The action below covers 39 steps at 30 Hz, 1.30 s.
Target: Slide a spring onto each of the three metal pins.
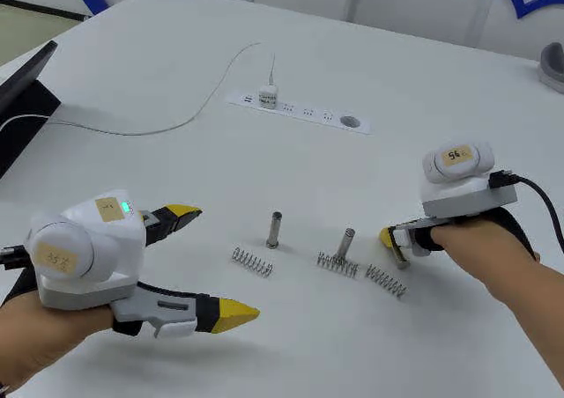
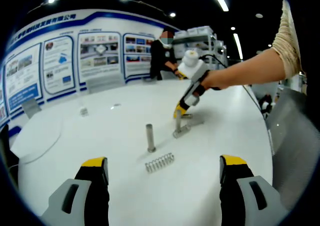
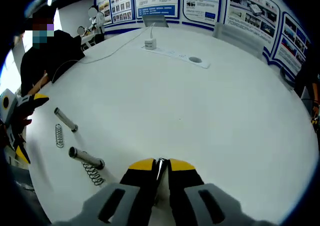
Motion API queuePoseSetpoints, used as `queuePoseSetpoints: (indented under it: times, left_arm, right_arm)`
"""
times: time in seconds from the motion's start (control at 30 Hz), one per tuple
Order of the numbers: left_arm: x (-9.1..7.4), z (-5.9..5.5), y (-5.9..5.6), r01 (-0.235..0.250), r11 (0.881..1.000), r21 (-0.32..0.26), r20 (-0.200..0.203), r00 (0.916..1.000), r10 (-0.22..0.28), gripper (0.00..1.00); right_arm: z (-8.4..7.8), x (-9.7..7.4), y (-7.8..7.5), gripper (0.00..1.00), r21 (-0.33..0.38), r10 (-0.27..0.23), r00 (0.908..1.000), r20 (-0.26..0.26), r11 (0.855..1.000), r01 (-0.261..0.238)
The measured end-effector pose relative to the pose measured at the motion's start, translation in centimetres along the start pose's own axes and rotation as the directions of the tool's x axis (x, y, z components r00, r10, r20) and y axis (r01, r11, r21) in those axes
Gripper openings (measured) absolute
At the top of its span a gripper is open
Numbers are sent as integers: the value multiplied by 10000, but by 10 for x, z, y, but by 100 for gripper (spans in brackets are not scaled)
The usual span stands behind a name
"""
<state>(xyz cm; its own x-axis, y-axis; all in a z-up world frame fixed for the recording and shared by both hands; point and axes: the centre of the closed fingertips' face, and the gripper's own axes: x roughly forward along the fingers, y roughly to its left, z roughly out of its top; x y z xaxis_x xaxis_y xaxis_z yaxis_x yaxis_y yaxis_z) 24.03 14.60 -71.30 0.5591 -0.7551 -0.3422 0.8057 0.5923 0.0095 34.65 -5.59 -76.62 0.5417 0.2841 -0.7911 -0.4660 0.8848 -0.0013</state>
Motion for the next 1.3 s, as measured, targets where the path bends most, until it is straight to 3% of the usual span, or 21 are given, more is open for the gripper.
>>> queuePoseSetpoints:
  times: [0.73,0.9,1.3]
  left_arm:
    - [2,2,4,-10,10000,-24,42,10000,10,92]
    - [3,3,4,-6,10000,-6,95,10000,6,92]
    - [0,7,3,-68,10000,39,218,9997,67,92]
  right_arm:
    - [0,2,4,9,-376,-138,9966,-806,9992,108]
    - [-2,-1,4,8,-315,-132,9987,-489,9994,117]
    - [4,-30,9,8,-156,-43,9995,299,9999,48]
